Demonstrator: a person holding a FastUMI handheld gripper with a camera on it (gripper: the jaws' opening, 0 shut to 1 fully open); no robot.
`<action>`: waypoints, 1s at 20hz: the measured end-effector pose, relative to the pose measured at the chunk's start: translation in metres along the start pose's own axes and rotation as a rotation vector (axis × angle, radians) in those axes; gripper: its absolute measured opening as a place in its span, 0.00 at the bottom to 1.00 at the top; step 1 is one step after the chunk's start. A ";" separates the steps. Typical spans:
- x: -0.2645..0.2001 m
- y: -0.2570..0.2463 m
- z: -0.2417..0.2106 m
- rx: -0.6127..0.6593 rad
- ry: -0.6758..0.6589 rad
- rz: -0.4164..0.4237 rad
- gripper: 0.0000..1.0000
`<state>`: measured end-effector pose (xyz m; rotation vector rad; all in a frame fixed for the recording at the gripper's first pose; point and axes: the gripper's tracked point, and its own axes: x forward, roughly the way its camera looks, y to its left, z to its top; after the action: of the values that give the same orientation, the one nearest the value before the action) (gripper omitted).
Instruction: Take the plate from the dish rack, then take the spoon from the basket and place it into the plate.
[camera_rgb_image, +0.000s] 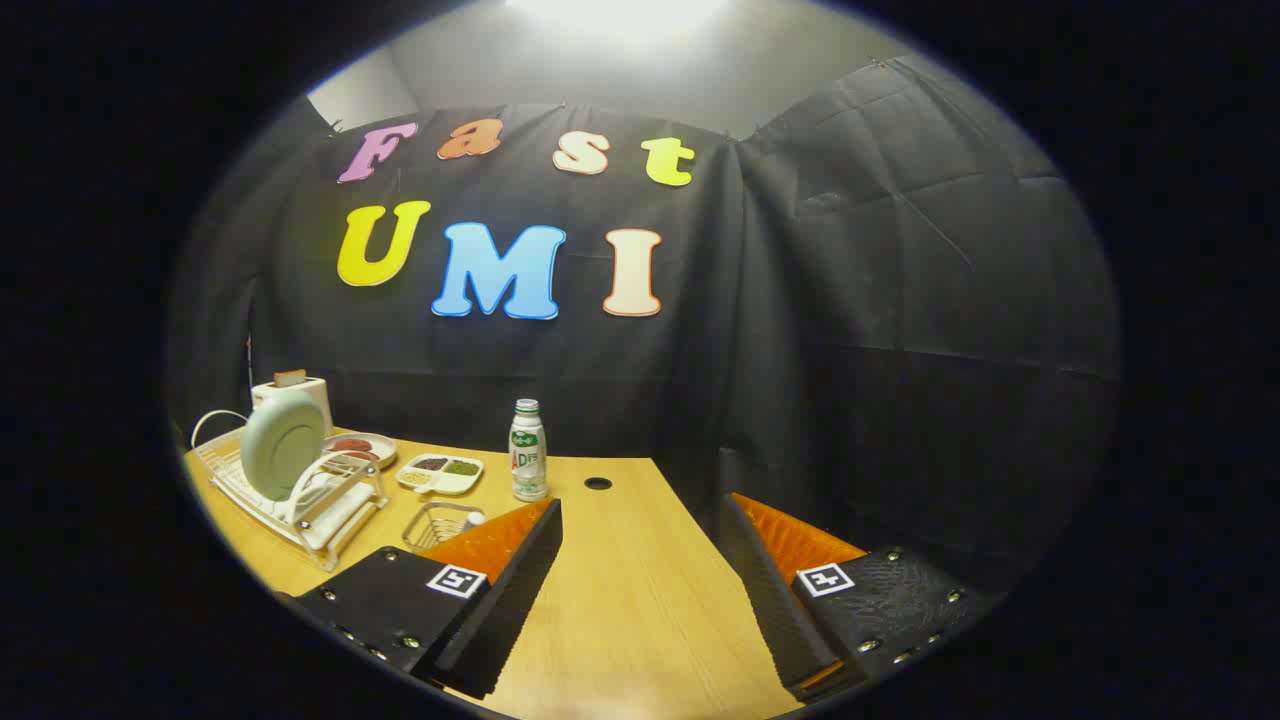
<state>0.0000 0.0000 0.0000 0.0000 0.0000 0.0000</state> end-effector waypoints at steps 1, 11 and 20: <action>-0.011 0.010 0.007 0.009 0.005 0.020 0.97; -0.047 0.188 0.081 0.091 0.002 0.207 0.97; 0.013 0.346 0.080 0.174 0.086 0.277 0.98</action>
<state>0.0132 0.3460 0.0801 0.1743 0.0861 0.2773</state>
